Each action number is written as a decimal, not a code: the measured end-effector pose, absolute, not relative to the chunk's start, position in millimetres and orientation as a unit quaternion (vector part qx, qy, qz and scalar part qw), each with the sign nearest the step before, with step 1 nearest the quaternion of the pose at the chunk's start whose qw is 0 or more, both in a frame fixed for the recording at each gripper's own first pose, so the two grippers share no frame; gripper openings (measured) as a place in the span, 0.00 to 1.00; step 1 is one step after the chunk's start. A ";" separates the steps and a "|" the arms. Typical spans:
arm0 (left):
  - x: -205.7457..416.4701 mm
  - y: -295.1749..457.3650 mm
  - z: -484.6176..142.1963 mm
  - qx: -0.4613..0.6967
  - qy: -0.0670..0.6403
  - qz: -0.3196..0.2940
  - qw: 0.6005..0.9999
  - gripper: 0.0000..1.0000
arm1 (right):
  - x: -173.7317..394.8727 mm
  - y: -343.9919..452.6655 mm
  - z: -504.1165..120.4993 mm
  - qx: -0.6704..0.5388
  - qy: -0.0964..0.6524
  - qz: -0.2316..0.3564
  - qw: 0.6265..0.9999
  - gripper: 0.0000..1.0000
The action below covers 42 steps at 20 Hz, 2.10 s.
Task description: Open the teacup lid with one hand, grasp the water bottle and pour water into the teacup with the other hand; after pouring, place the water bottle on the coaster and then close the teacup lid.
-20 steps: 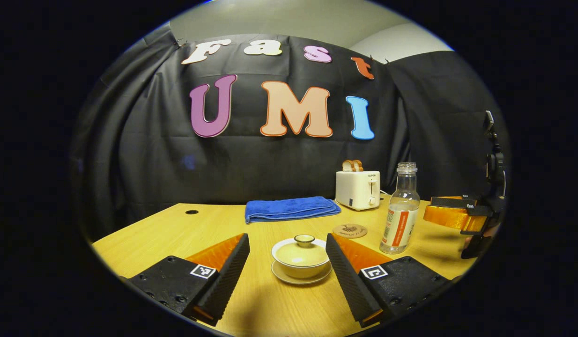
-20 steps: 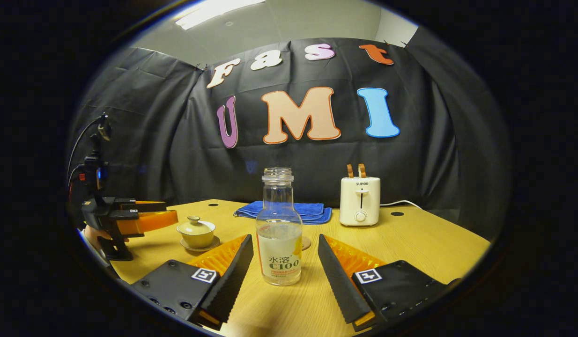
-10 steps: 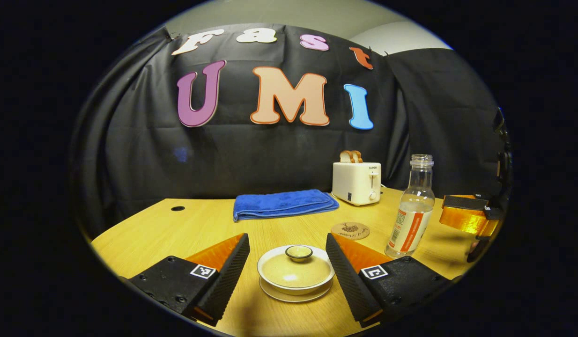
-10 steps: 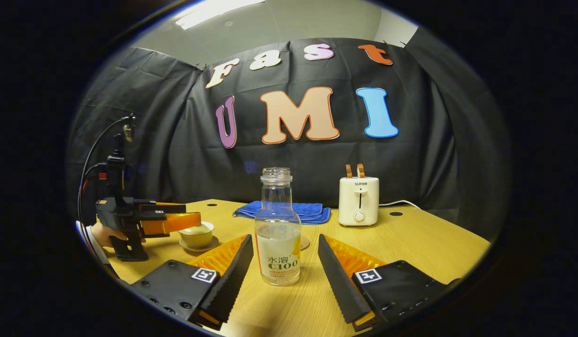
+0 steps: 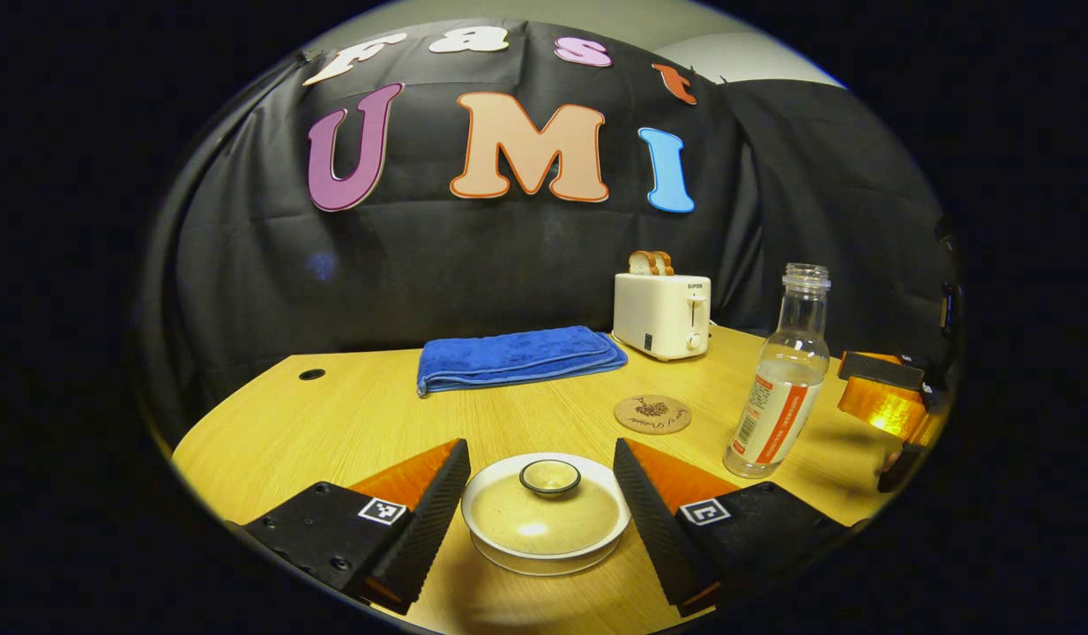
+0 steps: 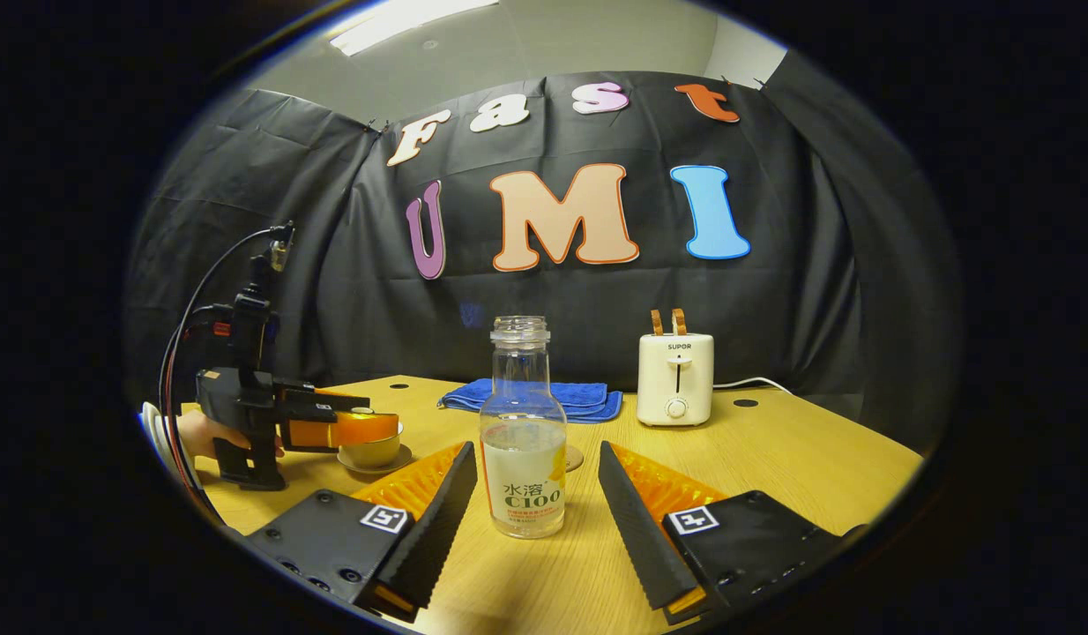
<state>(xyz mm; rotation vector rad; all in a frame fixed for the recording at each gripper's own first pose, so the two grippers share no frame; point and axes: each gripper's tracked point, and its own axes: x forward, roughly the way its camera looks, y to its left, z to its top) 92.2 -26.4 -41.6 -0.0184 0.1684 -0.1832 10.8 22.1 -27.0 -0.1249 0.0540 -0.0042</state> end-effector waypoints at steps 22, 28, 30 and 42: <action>93.4 -23.5 -36.0 -0.005 0.069 -0.088 0.994 0.27 | 10.5 20.7 -27.9 -0.062 0.026 0.000 0.998 0.90; 88.3 -14.3 -22.8 -0.022 0.026 -0.068 0.997 0.27 | 9.9 21.1 -27.4 -0.062 0.026 0.000 0.998 0.90; 85.0 -11.6 -24.2 -0.020 0.028 -0.064 0.997 0.27 | 10.5 21.2 -27.8 -0.062 0.027 0.000 0.998 0.90; 53.1 61.1 -24.9 -0.017 0.021 0.007 1.000 0.27 | 20.0 24.3 -34.0 -0.059 0.042 0.013 0.997 0.87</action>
